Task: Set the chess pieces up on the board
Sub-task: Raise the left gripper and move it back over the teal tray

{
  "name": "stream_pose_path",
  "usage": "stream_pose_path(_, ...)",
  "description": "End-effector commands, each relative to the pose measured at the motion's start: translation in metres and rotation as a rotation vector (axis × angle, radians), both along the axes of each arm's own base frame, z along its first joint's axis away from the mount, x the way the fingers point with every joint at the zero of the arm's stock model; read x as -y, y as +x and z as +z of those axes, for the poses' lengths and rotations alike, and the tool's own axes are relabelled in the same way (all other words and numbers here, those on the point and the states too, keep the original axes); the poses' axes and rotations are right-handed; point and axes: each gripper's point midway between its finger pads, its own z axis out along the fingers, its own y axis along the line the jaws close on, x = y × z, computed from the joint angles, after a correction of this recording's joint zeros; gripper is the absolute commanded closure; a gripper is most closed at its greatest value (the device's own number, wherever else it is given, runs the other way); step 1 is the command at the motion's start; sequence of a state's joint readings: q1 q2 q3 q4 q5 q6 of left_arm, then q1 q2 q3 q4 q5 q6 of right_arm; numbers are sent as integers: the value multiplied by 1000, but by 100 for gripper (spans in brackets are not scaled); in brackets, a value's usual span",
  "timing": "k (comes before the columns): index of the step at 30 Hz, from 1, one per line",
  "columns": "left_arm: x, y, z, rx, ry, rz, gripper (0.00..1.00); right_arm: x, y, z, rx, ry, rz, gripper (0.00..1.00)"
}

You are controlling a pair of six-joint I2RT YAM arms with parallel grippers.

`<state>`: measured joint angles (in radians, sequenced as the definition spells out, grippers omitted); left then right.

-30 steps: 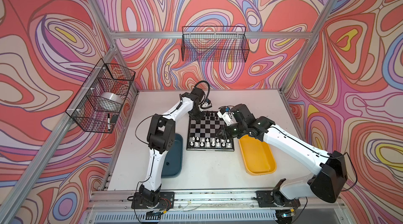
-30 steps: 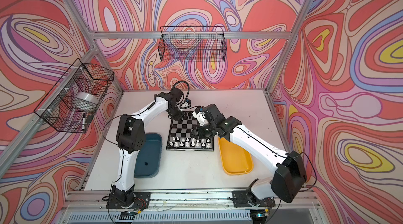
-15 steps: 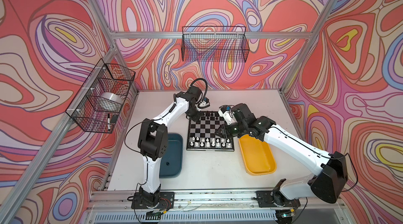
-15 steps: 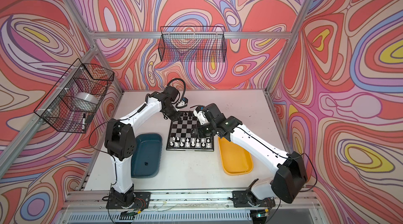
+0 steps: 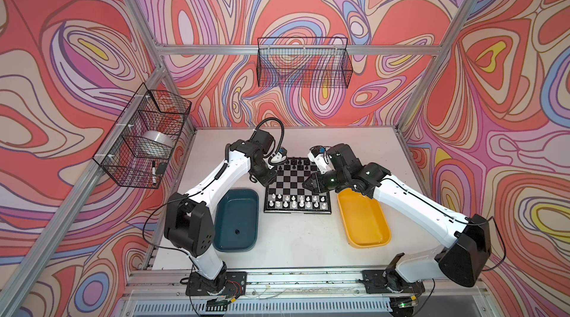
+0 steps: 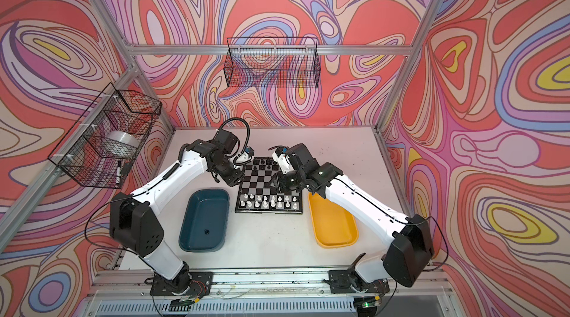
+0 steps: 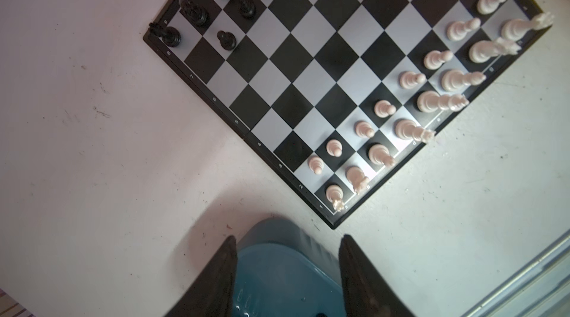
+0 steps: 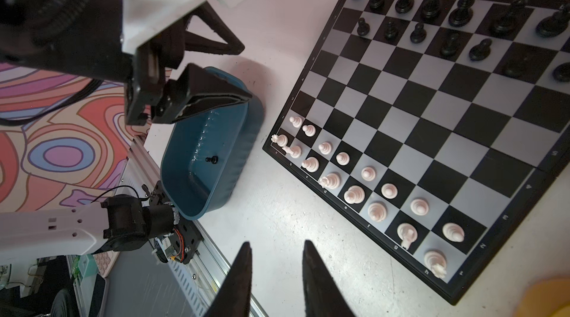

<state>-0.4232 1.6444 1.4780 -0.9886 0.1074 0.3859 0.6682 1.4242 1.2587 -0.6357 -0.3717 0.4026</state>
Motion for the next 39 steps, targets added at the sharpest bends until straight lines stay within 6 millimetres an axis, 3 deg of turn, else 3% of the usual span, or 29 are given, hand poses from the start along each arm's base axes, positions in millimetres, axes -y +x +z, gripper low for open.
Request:
stream_pose_path(1,-20,-29,3,-56,31,-28,42,-9,2,7,16,38,37,72)
stream_pose_path(14,-78,-115,-5,-213,0,-49,43,-27,2,-10,-52,70,103,78)
stream_pose_path(22,-99,-155,-35,-244,66,-50,44,-36,10,-10,-49,72,124,79)
stream_pose_path(28,-100,-168,-61,-274,51,-2,47,-28,26,-13,1,1,56,78)
stream_pose_path(34,-104,-167,-78,-270,71,13,49,-13,45,-15,63,-73,-46,78)
stream_pose_path(39,-106,-164,-86,-262,81,19,51,-12,50,-17,64,-67,-67,78)
